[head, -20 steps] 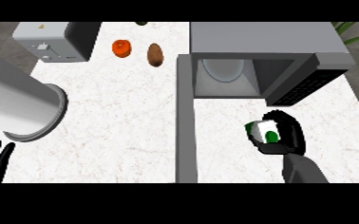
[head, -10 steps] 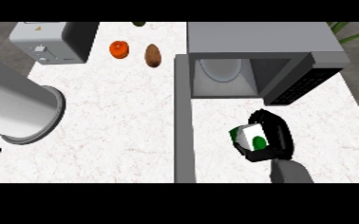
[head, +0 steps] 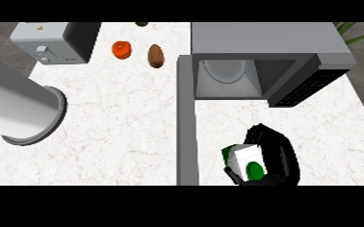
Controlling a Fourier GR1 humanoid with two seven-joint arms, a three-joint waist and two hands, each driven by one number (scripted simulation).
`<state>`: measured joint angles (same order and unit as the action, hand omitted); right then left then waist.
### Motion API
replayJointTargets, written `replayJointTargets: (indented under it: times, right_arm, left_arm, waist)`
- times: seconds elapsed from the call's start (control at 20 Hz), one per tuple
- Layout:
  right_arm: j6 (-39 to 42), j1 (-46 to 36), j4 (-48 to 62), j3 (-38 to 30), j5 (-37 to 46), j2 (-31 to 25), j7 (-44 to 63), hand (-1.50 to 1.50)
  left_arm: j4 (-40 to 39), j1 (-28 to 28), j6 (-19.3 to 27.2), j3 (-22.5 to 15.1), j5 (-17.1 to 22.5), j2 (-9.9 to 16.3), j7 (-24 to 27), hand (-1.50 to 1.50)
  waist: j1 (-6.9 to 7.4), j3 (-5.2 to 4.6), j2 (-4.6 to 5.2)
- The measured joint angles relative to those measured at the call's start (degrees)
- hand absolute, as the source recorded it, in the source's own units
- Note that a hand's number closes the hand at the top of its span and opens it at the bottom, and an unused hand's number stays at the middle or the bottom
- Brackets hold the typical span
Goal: Pick up the milk, place it into the microwave and close the microwave
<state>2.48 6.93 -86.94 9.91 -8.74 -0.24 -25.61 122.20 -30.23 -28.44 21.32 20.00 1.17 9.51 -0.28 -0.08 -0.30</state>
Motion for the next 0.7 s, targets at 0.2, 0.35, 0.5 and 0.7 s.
replayJointTargets:
  times: [0.2, 0.35, 0.5, 0.7]
  right_arm:
    - [-5.9, 0.7, -7.1, 3.9, -0.2, 0.1, 6.3, 1.50]
    - [-10.2, -0.8, -9.6, 6.1, 0.5, 0.2, 9.1, 1.50]
    - [-15.4, -5.3, -8.6, 8.4, 1.1, 0.2, 10.4, 1.50]
    - [-22.3, -12.0, -4.6, 10.0, 2.1, 0.1, 11.1, 1.50]
  left_arm:
    - [0.1, 0.6, -0.1, 0.6, 0.2, -0.3, -0.8, -1.50]
    - [0.0, 0.9, -0.8, 2.4, 1.9, 0.2, -1.6, -1.50]
    - [-1.7, 1.6, -1.6, 3.8, 1.4, 0.3, -0.6, -1.50]
    - [-2.8, 2.2, -2.3, 5.2, 1.7, 0.4, -0.9, -1.50]
  waist:
    - [0.24, 0.03, 0.11]
    - [0.40, 0.05, 0.17]
    - [0.59, 0.06, 0.22]
    - [0.74, 0.08, 0.26]
